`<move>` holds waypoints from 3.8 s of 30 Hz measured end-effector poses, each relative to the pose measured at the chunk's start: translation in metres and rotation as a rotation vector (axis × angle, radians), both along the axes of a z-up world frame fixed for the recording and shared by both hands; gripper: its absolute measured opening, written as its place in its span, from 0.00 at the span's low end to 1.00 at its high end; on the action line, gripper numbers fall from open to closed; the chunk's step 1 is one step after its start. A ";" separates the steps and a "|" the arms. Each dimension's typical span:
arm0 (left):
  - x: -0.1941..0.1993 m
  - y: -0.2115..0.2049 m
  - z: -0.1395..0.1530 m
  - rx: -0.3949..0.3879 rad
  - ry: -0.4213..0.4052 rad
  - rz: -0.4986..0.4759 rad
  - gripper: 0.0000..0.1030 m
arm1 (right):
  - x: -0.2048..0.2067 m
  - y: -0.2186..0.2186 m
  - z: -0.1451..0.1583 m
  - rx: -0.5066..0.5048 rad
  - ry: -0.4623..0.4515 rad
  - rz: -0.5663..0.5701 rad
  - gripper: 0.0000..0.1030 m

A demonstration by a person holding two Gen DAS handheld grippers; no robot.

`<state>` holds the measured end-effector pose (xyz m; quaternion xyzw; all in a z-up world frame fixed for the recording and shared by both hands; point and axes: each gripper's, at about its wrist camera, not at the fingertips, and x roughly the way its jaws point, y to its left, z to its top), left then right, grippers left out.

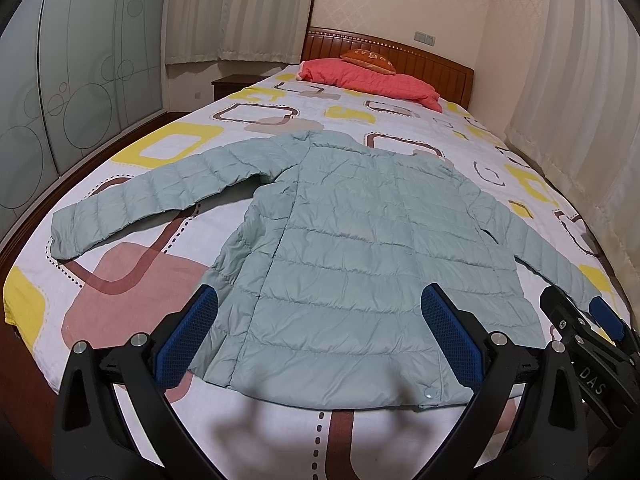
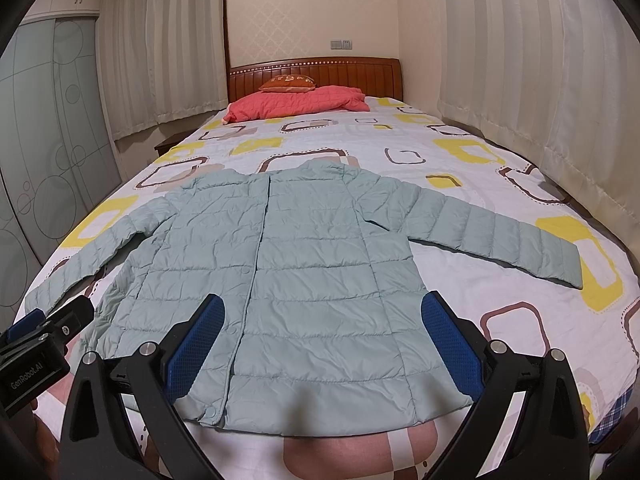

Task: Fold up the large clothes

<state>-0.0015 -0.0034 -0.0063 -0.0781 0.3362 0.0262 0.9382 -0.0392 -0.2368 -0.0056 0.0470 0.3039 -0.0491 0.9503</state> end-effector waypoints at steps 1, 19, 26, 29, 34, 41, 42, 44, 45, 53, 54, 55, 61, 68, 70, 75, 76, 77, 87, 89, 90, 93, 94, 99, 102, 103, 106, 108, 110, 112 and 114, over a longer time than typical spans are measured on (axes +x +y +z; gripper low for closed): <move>0.000 0.000 0.000 0.000 0.000 0.000 0.98 | 0.000 -0.001 0.000 0.000 0.002 0.000 0.95; -0.007 0.000 -0.011 -0.008 0.010 0.006 0.98 | 0.000 -0.002 0.002 0.003 0.003 0.002 0.95; 0.011 0.043 -0.044 -0.162 0.064 0.115 0.98 | 0.010 -0.019 -0.009 0.063 0.013 -0.038 0.95; 0.026 0.074 -0.060 -0.278 0.126 0.164 0.98 | 0.023 -0.041 -0.018 0.099 0.014 -0.091 0.95; 0.044 0.125 -0.079 -0.339 0.132 0.306 0.98 | 0.040 -0.107 -0.029 0.203 0.008 -0.196 0.95; 0.049 0.172 -0.099 -0.332 0.125 0.467 0.98 | 0.049 -0.217 -0.063 0.441 -0.017 -0.360 0.93; 0.050 0.176 -0.102 -0.326 0.130 0.480 0.98 | 0.048 -0.231 -0.069 0.471 -0.016 -0.385 0.83; 0.054 0.184 -0.110 -0.329 0.141 0.498 0.98 | 0.051 -0.254 -0.081 0.524 0.005 -0.431 0.58; 0.053 0.188 -0.115 -0.340 0.147 0.512 0.98 | 0.051 -0.267 -0.089 0.568 0.015 -0.454 0.58; 0.045 0.193 -0.119 -0.331 0.054 0.546 0.98 | 0.037 -0.324 -0.131 0.807 -0.072 -0.577 0.59; 0.043 0.191 -0.119 -0.318 0.048 0.546 0.98 | 0.035 -0.329 -0.136 0.840 -0.087 -0.588 0.59; 0.041 0.190 -0.120 -0.313 0.042 0.546 0.98 | 0.034 -0.333 -0.139 0.860 -0.107 -0.592 0.59; 0.038 0.189 -0.118 -0.327 0.013 0.548 0.98 | 0.025 -0.349 -0.139 0.912 -0.279 -0.648 0.67; 0.044 0.191 -0.114 -0.311 0.029 0.563 0.98 | 0.032 -0.364 -0.138 0.868 -0.319 -0.696 0.53; 0.044 0.192 -0.111 -0.288 0.038 0.608 0.98 | 0.036 -0.369 -0.141 0.862 -0.290 -0.688 0.20; 0.047 0.201 -0.112 -0.181 0.099 0.673 0.98 | 0.049 -0.369 -0.122 0.755 -0.244 -0.665 0.10; 0.048 0.203 -0.113 -0.184 0.108 0.679 0.98 | 0.053 -0.367 -0.116 0.726 -0.245 -0.650 0.10; 0.048 0.205 -0.113 -0.183 0.108 0.685 0.98 | 0.059 -0.360 -0.106 0.690 -0.244 -0.622 0.10; 0.059 0.213 -0.122 -0.090 0.181 0.715 0.98 | 0.157 -0.241 -0.031 0.434 -0.183 -0.264 0.10; 0.062 0.212 -0.124 -0.072 0.195 0.716 0.98 | 0.175 -0.213 -0.028 0.411 -0.161 -0.196 0.10; 0.063 0.211 -0.125 -0.064 0.200 0.717 0.98 | 0.183 -0.195 -0.026 0.396 -0.150 -0.159 0.10; 0.064 0.211 -0.128 -0.052 0.203 0.718 0.98 | 0.214 -0.136 -0.028 0.343 -0.095 -0.030 0.10; 0.065 0.211 -0.129 -0.052 0.202 0.718 0.98 | 0.226 -0.120 -0.029 0.335 -0.076 0.007 0.10; 0.065 0.211 -0.131 -0.047 0.201 0.718 0.98 | 0.256 -0.050 -0.052 0.299 0.026 0.142 0.10; 0.065 0.210 -0.132 -0.039 0.202 0.719 0.98 | 0.268 -0.020 -0.069 0.290 0.089 0.194 0.10; 0.066 0.211 -0.132 -0.039 0.202 0.719 0.98 | 0.270 -0.013 -0.072 0.286 0.101 0.206 0.10; 0.066 0.210 -0.132 -0.038 0.201 0.719 0.98 | 0.272 0.016 -0.080 0.246 0.127 0.253 0.10; 0.066 0.210 -0.133 -0.036 0.201 0.719 0.98 | 0.276 0.035 -0.083 0.225 0.138 0.290 0.10; 0.067 0.210 -0.133 -0.033 0.202 0.720 0.98 | 0.277 0.045 -0.084 0.215 0.149 0.316 0.10; 0.067 0.211 -0.133 -0.032 0.202 0.720 0.98 | 0.278 0.055 -0.087 0.204 0.161 0.334 0.10; 0.067 0.211 -0.133 -0.032 0.202 0.720 0.98 | 0.283 0.064 -0.092 0.195 0.179 0.348 0.10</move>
